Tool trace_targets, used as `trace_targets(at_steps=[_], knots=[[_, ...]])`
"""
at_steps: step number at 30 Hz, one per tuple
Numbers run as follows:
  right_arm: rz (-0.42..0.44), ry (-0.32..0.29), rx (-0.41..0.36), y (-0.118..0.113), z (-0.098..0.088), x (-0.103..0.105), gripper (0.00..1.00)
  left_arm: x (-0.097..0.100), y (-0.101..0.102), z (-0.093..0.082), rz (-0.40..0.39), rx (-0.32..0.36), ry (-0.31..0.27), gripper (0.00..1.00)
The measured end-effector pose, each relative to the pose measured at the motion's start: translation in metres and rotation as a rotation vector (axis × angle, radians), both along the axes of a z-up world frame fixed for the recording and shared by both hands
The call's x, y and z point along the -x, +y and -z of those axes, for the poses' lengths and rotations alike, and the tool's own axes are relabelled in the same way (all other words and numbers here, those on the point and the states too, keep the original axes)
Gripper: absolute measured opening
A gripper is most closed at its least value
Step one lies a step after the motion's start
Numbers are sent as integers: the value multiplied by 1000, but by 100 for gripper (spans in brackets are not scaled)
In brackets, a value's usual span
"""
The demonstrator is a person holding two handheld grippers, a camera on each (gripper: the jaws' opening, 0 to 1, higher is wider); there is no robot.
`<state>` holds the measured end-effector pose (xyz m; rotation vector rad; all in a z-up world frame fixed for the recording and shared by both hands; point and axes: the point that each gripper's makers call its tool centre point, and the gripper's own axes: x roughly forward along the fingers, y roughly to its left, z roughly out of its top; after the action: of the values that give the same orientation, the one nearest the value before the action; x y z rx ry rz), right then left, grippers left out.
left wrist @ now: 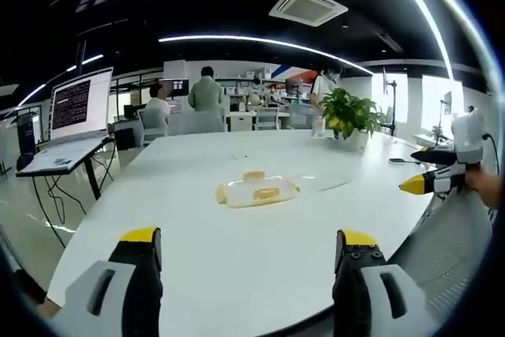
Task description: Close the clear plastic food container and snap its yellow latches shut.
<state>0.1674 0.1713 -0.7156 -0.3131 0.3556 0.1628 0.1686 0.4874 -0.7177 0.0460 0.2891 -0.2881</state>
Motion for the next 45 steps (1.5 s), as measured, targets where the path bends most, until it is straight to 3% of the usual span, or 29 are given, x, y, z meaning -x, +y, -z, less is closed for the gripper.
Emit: trace_targets(at_steps=[11,15,21,28,45], knots=[[-16,15,6,2,3,1,76,0,-1,0,7,-9,8,84],[-28,45,44,3,9,2,70,1,-2,3,11,-15,20,83],[-26,26,17,3,6,2,76,1,-2,4,12,-20,26,82],[-34,46,34,4,10,3,74,2,-2,9,11,-39,58,80],[-45,37,35,5,8,4,71,2,1,9,-3,-40,50,80]])
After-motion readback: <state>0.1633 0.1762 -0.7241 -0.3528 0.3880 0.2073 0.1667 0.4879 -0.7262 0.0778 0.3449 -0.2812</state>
